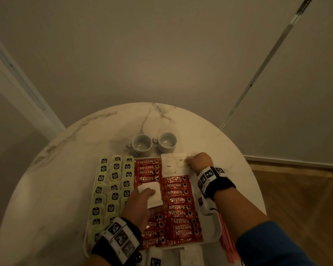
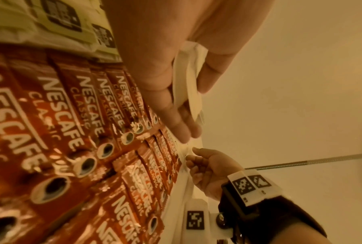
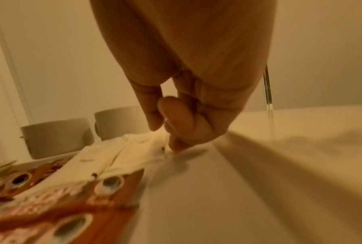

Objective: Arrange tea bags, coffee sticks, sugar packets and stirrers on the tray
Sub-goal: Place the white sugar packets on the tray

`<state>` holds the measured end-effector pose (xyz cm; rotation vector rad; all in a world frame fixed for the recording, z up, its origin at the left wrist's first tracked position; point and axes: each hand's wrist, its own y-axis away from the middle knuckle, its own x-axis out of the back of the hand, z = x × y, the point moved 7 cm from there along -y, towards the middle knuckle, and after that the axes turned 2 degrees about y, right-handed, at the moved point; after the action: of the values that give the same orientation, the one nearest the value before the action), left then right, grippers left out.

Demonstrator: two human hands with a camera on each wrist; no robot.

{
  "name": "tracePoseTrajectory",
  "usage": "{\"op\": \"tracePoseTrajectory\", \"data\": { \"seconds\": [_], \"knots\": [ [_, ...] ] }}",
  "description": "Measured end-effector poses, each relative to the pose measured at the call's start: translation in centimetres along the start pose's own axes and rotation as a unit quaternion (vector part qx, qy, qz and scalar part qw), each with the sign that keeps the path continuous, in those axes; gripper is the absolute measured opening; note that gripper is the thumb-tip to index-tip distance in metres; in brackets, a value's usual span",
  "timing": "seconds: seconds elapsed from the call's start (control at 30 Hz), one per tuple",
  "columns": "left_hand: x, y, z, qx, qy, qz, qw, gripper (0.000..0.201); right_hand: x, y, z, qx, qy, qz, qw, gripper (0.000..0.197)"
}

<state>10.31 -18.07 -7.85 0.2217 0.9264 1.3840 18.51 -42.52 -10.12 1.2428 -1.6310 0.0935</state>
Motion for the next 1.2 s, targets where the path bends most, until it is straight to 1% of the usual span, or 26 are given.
{"op": "tracePoseTrajectory", "data": {
  "seconds": [0.07, 0.1, 0.13, 0.17, 0.2, 0.23, 0.3, 0.33, 0.37, 0.43, 0.47, 0.57, 0.7, 0.83, 0.9, 0.97, 1.07, 1.2],
  "knots": [
    [-0.2, -0.1, 0.4, -0.008, -0.015, 0.005, 1.000, 0.021, 1.0, 1.0, -0.4, 0.017, 0.006, 0.014, 1.000, 0.034],
    [-0.3, -0.2, 0.6, -0.012, -0.025, 0.005, 1.000, 0.021, 1.5, 1.8, -0.8, 0.037, -0.007, 0.020, 0.999, 0.036],
    [-0.5, -0.1, 1.0, -0.016, -0.031, 0.001, 0.999, 0.020, 1.9, 2.9, -1.3, 0.062, -0.043, 0.014, 0.997, 0.036],
    [-0.8, -0.1, 1.4, -0.021, -0.034, -0.004, 0.999, 0.020, 1.9, 4.2, -1.9, 0.085, -0.098, -0.014, 0.992, 0.034],
    [-1.2, 0.0, 1.8, -0.027, -0.036, -0.011, 0.999, 0.020, 1.6, 5.8, -2.6, 0.103, -0.151, -0.059, 0.981, 0.032],
    [-1.5, 0.0, 2.1, -0.034, -0.039, -0.018, 0.998, 0.021, 1.1, 7.3, -3.2, 0.121, -0.181, -0.108, 0.970, 0.029],
    [-2.1, 0.2, 2.6, -0.052, -0.049, -0.033, 0.997, 0.020, -0.1, 10.1, -4.1, 0.155, -0.188, -0.181, 0.953, 0.019],
    [-2.4, 0.3, 2.8, -0.059, -0.055, -0.037, 0.996, 0.019, -0.7, 11.1, -4.3, 0.170, -0.188, -0.200, 0.947, 0.012],
    [-2.7, 0.3, 2.9, -0.064, -0.058, -0.039, 0.996, 0.018, -1.1, 11.8, -4.5, 0.183, -0.197, -0.207, 0.941, 0.010],
    [-2.9, 0.3, 2.8, -0.062, -0.045, -0.035, 0.996, 0.017, -1.7, 12.3, -4.4, 0.198, -0.236, -0.193, 0.931, 0.020],
    [-2.8, 0.2, 2.8, -0.058, -0.032, -0.031, 0.997, 0.018, -1.8, 12.3, -4.1, 0.195, -0.258, -0.180, 0.929, 0.022],
    [-2.5, 0.2, 2.6, -0.049, -0.001, -0.018, 0.999, 0.023, -1.5, 12.2, -3.3, 0.176, -0.315, -0.157, 0.919, 0.020],
    [-1.6, 0.2, 2.7, -0.053, -0.008, 0.017, 0.998, 0.021, -1.4, 11.1, -1.8, 0.110, -0.369, -0.163, 0.908, 0.014],
    [-0.1, -0.2, 2.1, -0.050, -0.034, 0.051, 0.997, 0.022, 0.3, 8.4, 0.2, 0.040, -0.429, -0.100, 0.897, 0.025],
    [0.5, -0.4, 1.9, -0.052, -0.045, 0.052, 0.996, 0.019, 0.9, 6.9, 1.1, 0.016, -0.439, -0.070, 0.896, 0.025],
    [0.8, -0.6, 1.5, -0.051, -0.052, 0.048, 0.996, 0.019, 1.0, 5.5, 1.7, 0.001, -0.404, -0.045, 0.914, 0.021],
    [1.1, -0.6, 1.0, -0.047, -0.062, 0.043, 0.996, 0.019, 0.9, 3.8, 2.3, -0.012, -0.316, -0.022, 0.949, 0.027],
    [1.3, -0.7, 0.7, -0.029, -0.072, 0.039, 0.996, 0.019, 0.6, 2.4, 2.0, -0.003, -0.219, 0.001, 0.976, 0.028]
  ]
}}
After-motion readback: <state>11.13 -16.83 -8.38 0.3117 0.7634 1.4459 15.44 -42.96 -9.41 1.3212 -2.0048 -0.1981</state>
